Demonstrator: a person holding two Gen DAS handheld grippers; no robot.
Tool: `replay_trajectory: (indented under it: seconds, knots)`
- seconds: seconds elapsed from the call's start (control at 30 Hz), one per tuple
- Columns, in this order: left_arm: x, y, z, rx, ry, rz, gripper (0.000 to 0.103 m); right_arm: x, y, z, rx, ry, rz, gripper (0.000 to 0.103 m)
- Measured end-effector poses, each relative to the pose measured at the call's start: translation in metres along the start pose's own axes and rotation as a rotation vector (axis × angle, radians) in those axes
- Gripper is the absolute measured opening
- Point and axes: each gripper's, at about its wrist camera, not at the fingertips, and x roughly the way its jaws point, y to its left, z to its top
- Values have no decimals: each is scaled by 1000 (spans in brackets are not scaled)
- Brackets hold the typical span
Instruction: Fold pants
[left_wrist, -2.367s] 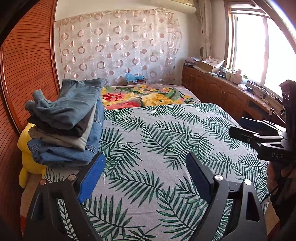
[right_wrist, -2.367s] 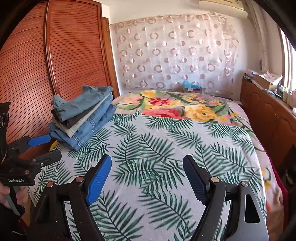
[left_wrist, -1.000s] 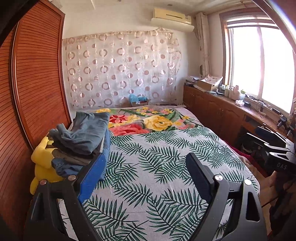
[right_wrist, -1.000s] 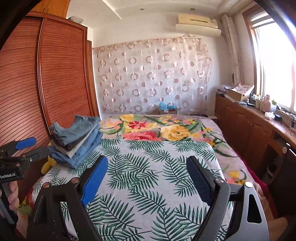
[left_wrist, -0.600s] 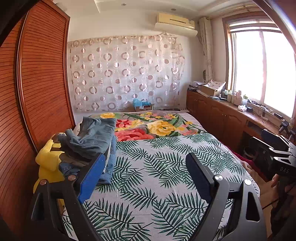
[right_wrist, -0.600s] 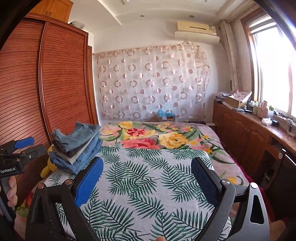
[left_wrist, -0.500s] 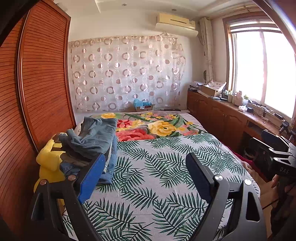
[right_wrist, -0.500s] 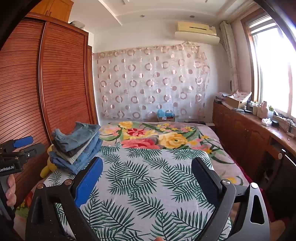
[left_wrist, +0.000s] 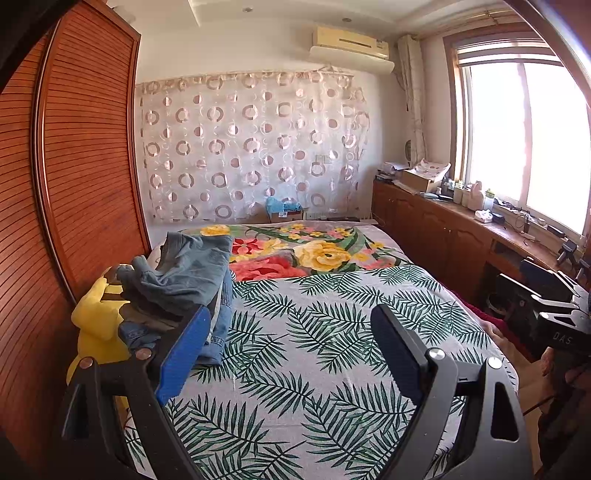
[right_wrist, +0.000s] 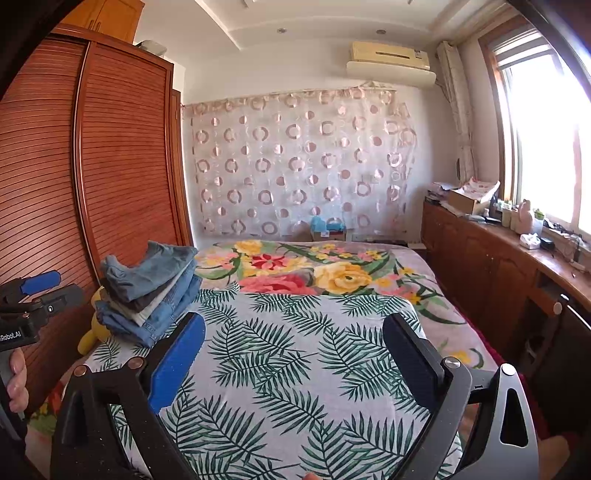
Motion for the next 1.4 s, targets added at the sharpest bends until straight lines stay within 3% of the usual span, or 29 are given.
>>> replay_trajectory:
  seconds: [1.4]
  knots:
    - [0,-1,-2,2,-3,0,89,0,-2,-3,-5,-1,2,98]
